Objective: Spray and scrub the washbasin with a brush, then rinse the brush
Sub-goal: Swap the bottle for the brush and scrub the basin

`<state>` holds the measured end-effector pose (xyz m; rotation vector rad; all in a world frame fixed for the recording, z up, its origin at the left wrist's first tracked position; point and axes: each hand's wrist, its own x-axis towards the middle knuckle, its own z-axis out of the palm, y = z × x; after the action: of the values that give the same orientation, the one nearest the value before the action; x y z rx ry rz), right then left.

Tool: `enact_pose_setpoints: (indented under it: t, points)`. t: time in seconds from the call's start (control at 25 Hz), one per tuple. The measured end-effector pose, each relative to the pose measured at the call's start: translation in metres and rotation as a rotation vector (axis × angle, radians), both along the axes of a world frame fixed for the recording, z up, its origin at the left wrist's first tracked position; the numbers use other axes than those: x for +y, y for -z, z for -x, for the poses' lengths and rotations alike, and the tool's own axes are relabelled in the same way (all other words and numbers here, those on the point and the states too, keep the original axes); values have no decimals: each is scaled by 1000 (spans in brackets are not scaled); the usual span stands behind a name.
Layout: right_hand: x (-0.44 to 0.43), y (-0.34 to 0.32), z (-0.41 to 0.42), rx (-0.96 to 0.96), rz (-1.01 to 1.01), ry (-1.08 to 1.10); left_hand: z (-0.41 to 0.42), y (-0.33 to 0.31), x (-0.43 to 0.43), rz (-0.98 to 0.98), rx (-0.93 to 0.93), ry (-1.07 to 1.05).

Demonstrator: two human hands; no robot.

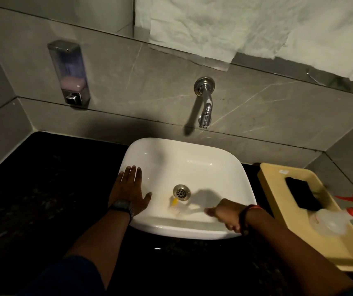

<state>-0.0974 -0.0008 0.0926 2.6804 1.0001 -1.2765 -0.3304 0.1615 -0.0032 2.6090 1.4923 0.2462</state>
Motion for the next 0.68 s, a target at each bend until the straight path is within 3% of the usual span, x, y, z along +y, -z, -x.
enact_pose_setpoints:
  t: [0.08,0.2,0.4,0.6,0.68]
  points:
    - [8,6,9,-14,-55,-94,-1,2,0,-4,18,-3]
    - [28,18,7,-281,-193,-119,0,4,2,4,-9,-10]
    - [58,41,40,-103,-328,-301,0,5,5,-23,-55,0]
    - [49,41,-6,-302,-266,102,1,3,6,-11,-47,-10]
    - [39,36,-19,-225,-249,183,2,2,5,-18,-16,-4]
